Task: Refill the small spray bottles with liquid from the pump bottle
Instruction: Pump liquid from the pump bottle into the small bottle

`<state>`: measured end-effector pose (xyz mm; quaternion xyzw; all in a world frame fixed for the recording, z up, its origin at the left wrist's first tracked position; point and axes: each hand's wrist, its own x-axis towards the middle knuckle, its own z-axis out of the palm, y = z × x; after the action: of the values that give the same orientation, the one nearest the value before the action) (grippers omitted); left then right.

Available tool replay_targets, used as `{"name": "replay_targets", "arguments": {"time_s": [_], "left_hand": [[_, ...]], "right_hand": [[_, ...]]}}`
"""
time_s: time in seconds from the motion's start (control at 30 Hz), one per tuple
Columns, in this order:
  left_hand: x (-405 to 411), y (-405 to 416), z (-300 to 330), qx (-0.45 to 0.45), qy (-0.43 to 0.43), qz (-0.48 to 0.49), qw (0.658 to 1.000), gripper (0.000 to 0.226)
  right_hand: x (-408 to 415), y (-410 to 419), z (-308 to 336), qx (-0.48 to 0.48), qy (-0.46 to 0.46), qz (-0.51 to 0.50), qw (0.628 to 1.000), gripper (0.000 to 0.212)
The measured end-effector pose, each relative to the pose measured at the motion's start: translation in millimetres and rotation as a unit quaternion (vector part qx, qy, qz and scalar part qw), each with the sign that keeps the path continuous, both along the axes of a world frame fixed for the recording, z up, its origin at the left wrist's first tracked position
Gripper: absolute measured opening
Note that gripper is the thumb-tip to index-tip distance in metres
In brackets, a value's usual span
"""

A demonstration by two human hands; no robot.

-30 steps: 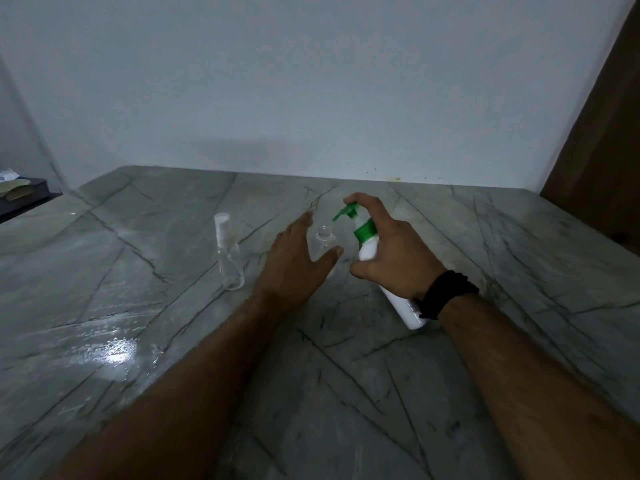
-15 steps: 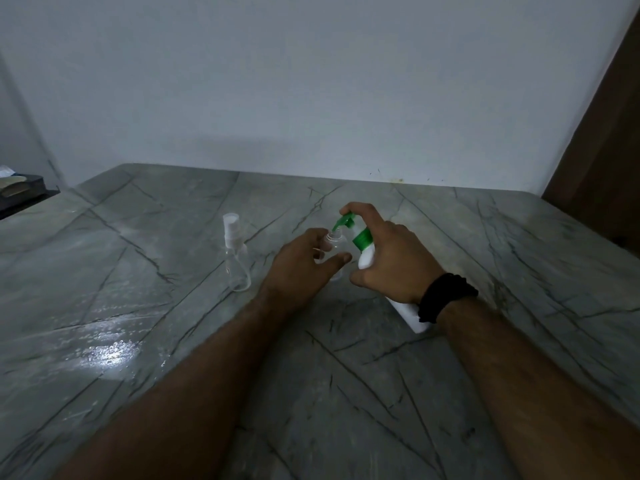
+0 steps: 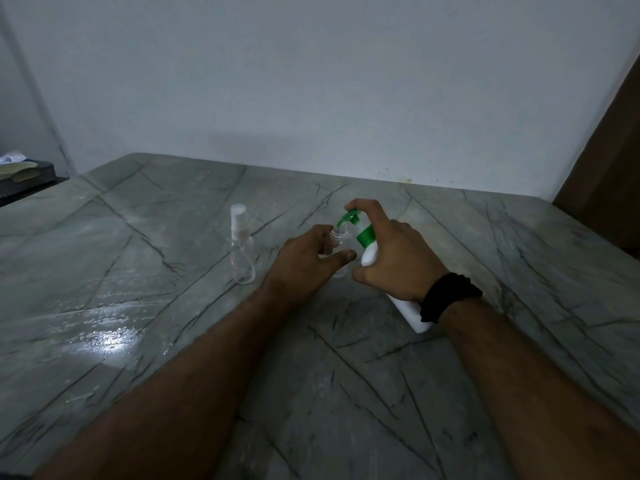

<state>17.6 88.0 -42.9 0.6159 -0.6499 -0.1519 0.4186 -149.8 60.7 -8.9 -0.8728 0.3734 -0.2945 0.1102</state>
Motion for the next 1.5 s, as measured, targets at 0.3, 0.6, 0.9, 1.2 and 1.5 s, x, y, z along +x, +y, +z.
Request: {"name": "replay_targets", "arguments": {"time_s": [0.3, 0.6, 0.9, 1.2, 1.5], "left_hand": [[-1.4, -1.3, -1.8, 0.014, 0.019, 0.003, 1.000, 0.056], [-1.3, -3.2, -3.0, 0.020, 0.016, 0.000, 1.000, 0.056], [-2.8, -3.9, -3.4, 0.023, 0.012, 0.002, 1.000, 0.059], [-2.6, -2.6, -2.2, 0.015, 0.005, -0.002, 1.000, 0.056], [-4.2, 1.9, 1.4, 0.018, 0.015, -0.004, 1.000, 0.055]], "right_hand": [[-6.8, 3.0, -1.5, -0.005, -0.067, -0.016, 0.998, 0.086], [-4.7, 1.7, -1.2, -0.009, -0.066, -0.026, 0.997, 0.077], [-2.0, 2.1, -0.2, -0.023, -0.075, -0.025, 0.997, 0.078], [-3.4, 3.1, 0.8, -0.025, -0.085, -0.032, 0.996, 0.079], [-4.1, 4.1, 0.0, -0.027, -0.093, -0.034, 0.995, 0.079]]}}
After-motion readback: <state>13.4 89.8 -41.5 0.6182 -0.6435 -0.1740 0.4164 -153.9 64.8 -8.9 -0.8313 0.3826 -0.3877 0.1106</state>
